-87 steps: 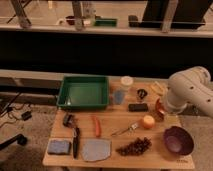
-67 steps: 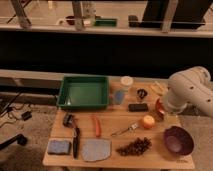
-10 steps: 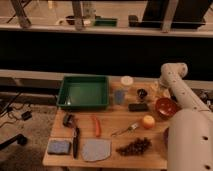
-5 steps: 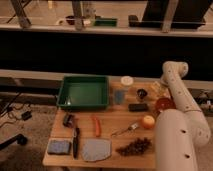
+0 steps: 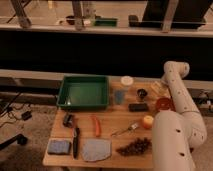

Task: Place banana in paper cup

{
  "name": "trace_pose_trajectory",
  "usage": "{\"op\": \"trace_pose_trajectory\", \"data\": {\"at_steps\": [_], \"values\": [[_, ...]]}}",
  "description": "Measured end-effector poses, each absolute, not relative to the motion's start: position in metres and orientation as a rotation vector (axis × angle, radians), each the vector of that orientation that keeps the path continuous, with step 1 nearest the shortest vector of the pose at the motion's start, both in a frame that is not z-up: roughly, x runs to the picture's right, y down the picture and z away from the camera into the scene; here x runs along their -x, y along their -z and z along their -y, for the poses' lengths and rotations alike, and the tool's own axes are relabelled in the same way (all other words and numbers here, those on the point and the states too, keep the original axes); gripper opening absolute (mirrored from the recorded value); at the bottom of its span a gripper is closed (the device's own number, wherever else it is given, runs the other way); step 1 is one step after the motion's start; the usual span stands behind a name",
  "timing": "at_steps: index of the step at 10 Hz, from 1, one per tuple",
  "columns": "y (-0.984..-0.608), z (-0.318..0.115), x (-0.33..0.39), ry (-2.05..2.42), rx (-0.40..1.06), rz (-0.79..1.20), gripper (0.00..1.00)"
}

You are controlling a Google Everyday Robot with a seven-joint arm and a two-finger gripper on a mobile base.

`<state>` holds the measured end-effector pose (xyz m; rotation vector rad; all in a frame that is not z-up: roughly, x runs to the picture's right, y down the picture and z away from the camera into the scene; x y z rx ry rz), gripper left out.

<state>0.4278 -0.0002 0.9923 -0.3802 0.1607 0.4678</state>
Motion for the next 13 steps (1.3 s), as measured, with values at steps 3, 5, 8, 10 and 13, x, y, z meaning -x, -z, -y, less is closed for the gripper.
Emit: {"op": "trace_pose_trajectory", "data": {"at_steps": [3, 5, 8, 10, 13], "values": [[-0.993, -0.002, -0.422, -0.469, 0.394, -0.150, 0.80], [-0.993, -0.006, -0.420, -0.467, 0.408, -0.139, 0.78], [-0.994, -0.008, -0.418, -0.459, 0.416, -0.120, 0.50], [-0.995, -0.008, -0.416, -0.456, 0.421, -0.118, 0.28], [-0.994, -0.008, -0.416, -0.457, 0.420, -0.118, 0.02]]}}
